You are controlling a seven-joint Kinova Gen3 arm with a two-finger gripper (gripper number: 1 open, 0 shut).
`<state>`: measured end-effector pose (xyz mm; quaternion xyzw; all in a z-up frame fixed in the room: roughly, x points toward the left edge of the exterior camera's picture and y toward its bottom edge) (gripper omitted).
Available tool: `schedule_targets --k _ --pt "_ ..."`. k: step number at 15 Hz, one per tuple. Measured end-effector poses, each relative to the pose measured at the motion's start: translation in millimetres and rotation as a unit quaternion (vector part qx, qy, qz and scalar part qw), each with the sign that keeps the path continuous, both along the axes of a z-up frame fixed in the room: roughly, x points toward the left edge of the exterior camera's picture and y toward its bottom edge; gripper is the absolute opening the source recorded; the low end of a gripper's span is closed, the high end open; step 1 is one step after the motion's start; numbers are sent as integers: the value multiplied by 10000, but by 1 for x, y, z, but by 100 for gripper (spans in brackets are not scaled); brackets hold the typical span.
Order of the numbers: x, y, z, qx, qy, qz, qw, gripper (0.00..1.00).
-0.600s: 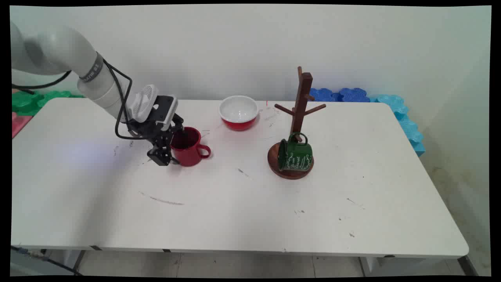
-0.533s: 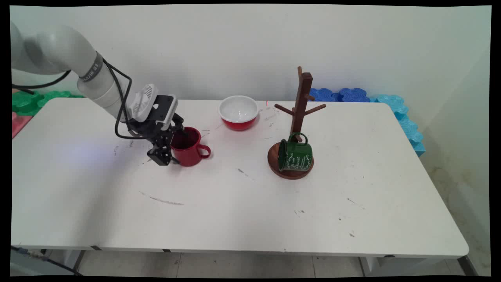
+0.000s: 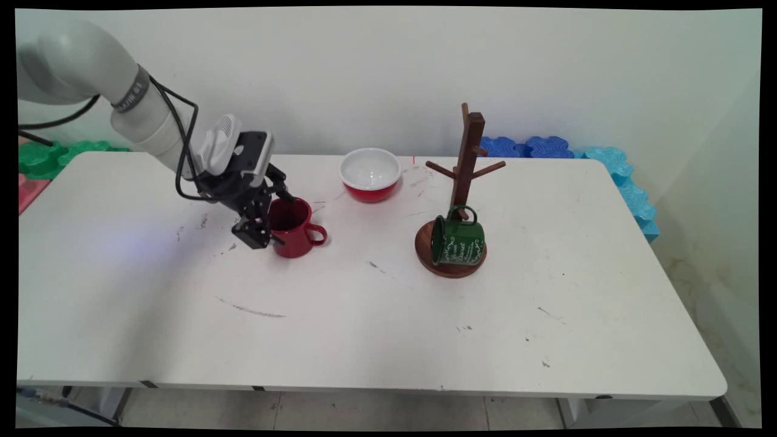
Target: Pick up the green mug from the rack
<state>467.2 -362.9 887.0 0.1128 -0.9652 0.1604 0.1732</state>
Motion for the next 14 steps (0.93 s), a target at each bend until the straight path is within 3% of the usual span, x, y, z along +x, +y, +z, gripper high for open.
schedule_targets --k 7,14 --pt "-14 4 23 42 585 601 9965 100" --pt "-37 8 25 256 1224 1102 9860 100"
